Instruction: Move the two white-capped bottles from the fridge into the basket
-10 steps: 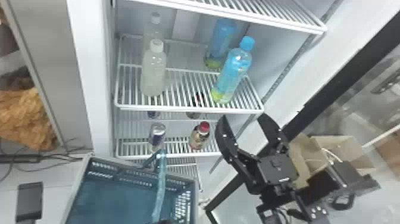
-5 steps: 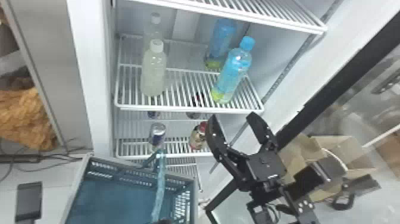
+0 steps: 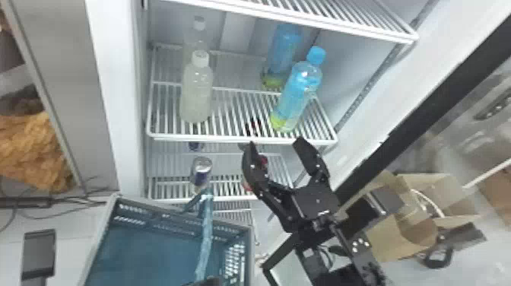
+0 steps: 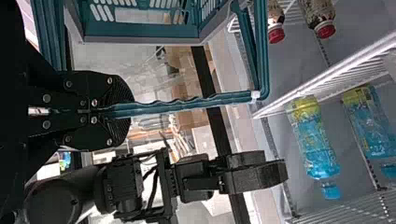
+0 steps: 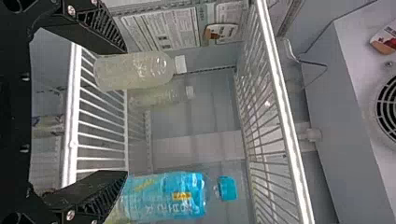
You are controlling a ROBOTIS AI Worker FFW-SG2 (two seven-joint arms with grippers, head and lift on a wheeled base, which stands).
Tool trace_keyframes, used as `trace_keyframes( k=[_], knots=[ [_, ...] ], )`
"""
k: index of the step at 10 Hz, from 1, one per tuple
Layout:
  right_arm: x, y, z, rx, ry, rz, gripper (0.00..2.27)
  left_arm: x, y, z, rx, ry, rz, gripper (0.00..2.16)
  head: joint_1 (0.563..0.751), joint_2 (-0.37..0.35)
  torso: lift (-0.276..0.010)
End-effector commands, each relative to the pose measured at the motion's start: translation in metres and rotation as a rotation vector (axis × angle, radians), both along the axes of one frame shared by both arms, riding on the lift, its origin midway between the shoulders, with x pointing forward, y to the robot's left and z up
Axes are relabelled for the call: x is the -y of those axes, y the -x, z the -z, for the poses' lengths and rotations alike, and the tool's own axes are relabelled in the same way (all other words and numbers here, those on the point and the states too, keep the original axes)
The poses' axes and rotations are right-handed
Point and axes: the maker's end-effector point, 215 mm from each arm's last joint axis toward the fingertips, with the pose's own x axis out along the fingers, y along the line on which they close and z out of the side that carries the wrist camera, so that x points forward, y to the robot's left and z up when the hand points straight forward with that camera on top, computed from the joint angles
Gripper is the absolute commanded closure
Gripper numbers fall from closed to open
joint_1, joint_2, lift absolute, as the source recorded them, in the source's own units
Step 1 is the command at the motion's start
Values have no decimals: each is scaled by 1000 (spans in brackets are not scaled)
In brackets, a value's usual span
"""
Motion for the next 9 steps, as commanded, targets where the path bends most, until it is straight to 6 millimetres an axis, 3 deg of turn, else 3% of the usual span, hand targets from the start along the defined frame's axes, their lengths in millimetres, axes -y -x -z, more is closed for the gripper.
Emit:
trace_keyframes(
  k=[1, 5, 9],
  knots=[
    [-6, -10, 6, -3, -8, -22, 111, 0, -1, 0, 1, 0, -1, 1193, 695, -350, 0],
    [-34, -48, 9, 19, 4, -138, 110, 0, -3, -2, 8, 2, -1, 1194, 695, -339, 0],
    [-59, -79, 13, 12, 35, -232, 107, 1, -4, -3, 9, 5, -2, 1194, 695, -277, 0]
  ],
)
